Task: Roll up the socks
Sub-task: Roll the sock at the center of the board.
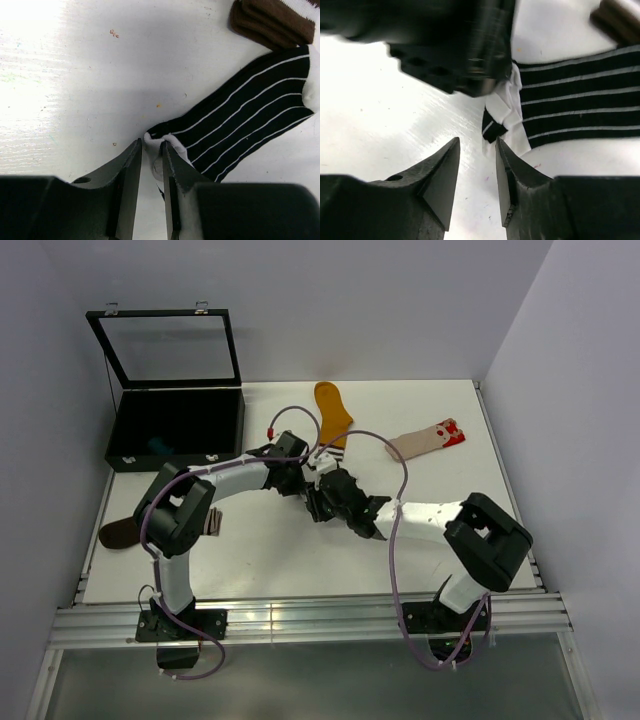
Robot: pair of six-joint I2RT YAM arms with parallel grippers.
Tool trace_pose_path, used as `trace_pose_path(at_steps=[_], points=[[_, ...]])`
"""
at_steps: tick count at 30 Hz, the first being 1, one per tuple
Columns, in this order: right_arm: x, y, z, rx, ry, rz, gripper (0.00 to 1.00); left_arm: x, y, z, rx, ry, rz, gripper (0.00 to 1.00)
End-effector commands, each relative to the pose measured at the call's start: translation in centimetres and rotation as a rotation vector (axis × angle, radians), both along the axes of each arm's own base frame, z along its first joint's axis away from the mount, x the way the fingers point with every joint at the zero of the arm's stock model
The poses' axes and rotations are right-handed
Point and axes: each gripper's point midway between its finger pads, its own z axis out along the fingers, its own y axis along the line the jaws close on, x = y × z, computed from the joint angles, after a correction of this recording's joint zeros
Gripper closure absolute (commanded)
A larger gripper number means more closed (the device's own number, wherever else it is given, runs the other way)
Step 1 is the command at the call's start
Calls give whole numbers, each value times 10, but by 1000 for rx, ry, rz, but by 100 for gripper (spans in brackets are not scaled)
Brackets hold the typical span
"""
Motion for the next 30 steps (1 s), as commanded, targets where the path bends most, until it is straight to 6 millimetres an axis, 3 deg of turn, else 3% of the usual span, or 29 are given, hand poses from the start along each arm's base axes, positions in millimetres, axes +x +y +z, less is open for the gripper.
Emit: trace_pose_path(at_steps=[1,9,30], points=[[16,-5,25,-120,-229,-3,57,-19,19,-30,117,82,-27,71],[18,17,18,-234,-331,88,55,-19,16,-31,107,86,-43,71],[25,18,-31,-345,-304,104,54,-22,14,-32,98,95,-56,71]])
